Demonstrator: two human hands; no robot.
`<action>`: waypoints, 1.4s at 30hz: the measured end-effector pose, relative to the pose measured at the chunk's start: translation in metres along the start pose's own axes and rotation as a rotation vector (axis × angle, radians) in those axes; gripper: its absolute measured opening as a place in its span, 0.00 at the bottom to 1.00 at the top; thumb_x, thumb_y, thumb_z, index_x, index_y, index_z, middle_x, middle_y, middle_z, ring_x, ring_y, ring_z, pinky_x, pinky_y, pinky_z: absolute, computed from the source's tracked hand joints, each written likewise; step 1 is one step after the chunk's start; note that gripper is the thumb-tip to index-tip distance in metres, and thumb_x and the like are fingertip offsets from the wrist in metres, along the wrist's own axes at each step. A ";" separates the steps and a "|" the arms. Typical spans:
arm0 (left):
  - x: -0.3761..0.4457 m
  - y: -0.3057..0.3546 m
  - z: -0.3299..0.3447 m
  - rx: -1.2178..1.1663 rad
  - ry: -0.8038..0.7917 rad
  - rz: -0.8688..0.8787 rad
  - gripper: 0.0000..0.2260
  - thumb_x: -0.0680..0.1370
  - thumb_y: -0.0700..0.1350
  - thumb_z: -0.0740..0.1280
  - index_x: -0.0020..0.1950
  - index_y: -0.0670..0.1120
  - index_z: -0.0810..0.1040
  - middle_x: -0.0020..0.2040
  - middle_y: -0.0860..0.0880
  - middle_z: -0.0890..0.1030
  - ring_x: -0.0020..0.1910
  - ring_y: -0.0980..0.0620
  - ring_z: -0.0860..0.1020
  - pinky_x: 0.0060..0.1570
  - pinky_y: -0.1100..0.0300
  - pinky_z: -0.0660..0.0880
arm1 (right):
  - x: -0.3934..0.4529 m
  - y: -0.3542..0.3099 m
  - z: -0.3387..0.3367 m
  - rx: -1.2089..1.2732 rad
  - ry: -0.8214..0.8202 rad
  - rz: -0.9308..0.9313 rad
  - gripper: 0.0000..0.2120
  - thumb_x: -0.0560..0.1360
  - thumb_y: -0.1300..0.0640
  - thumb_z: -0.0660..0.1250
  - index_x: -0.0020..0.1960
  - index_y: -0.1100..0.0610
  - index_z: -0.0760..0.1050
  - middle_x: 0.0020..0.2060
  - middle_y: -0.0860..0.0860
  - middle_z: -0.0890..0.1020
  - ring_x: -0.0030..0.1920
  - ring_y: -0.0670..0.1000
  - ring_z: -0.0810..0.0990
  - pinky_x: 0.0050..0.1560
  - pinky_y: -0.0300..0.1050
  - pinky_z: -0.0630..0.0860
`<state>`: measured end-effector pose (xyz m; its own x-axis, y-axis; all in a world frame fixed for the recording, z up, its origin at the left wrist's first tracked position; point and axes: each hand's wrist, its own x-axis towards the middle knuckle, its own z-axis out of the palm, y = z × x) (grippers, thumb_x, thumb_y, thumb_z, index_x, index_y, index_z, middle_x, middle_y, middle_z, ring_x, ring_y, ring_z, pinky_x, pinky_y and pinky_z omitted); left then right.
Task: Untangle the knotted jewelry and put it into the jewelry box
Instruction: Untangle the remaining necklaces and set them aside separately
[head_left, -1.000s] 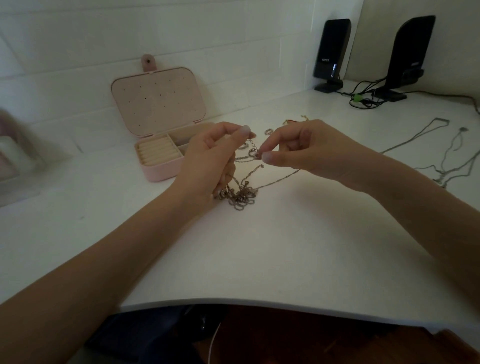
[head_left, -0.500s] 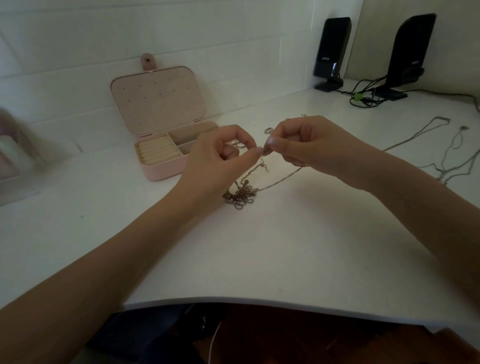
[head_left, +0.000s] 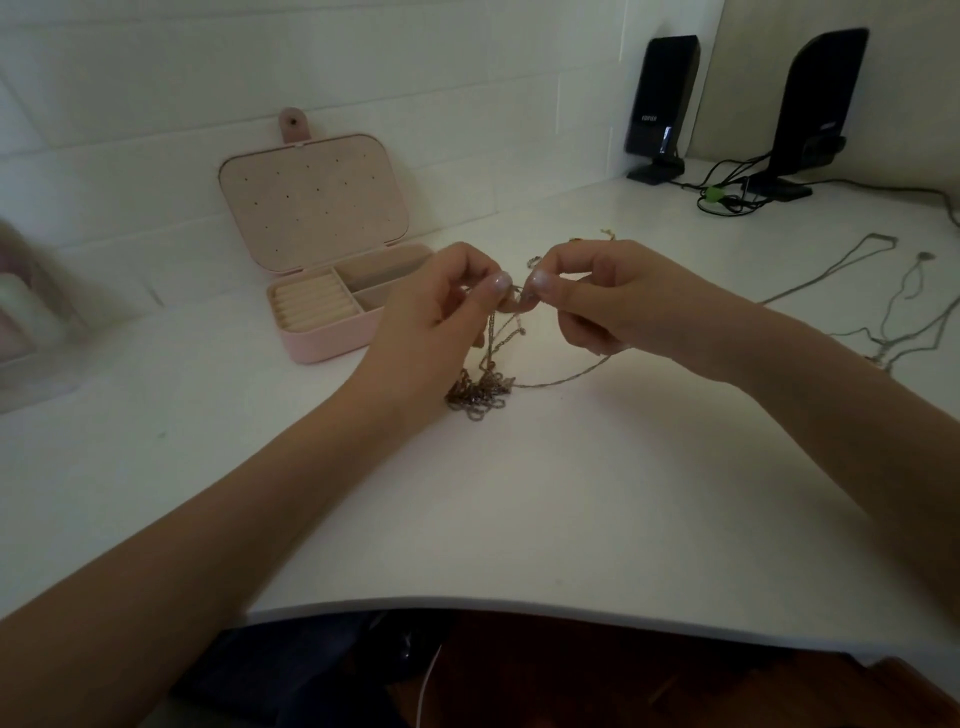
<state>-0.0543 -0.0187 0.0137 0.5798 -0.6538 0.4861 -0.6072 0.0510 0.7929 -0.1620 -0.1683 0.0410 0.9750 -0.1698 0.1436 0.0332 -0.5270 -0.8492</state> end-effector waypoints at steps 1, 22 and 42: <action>0.000 0.002 0.001 -0.072 -0.017 -0.045 0.08 0.81 0.41 0.62 0.42 0.47 0.72 0.33 0.55 0.78 0.28 0.58 0.70 0.27 0.71 0.66 | 0.000 0.000 0.000 0.012 0.001 0.003 0.13 0.81 0.50 0.59 0.48 0.56 0.77 0.21 0.47 0.69 0.25 0.48 0.61 0.27 0.35 0.61; -0.005 0.010 -0.001 0.048 -0.249 -0.149 0.03 0.72 0.44 0.74 0.44 0.46 0.84 0.23 0.55 0.57 0.23 0.57 0.55 0.25 0.69 0.53 | -0.002 -0.004 -0.002 0.088 0.089 -0.060 0.12 0.80 0.54 0.61 0.45 0.57 0.79 0.20 0.47 0.66 0.23 0.45 0.60 0.28 0.37 0.61; -0.002 0.004 -0.003 0.483 -0.156 -0.066 0.08 0.72 0.51 0.73 0.34 0.57 0.78 0.23 0.54 0.63 0.25 0.60 0.66 0.28 0.64 0.56 | -0.002 -0.002 -0.001 0.413 -0.015 -0.110 0.10 0.74 0.51 0.63 0.48 0.55 0.79 0.22 0.47 0.62 0.24 0.45 0.56 0.29 0.40 0.54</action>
<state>-0.0559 -0.0153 0.0170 0.5599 -0.7508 0.3505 -0.7749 -0.3248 0.5422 -0.1644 -0.1675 0.0427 0.9636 -0.1174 0.2401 0.2198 -0.1625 -0.9619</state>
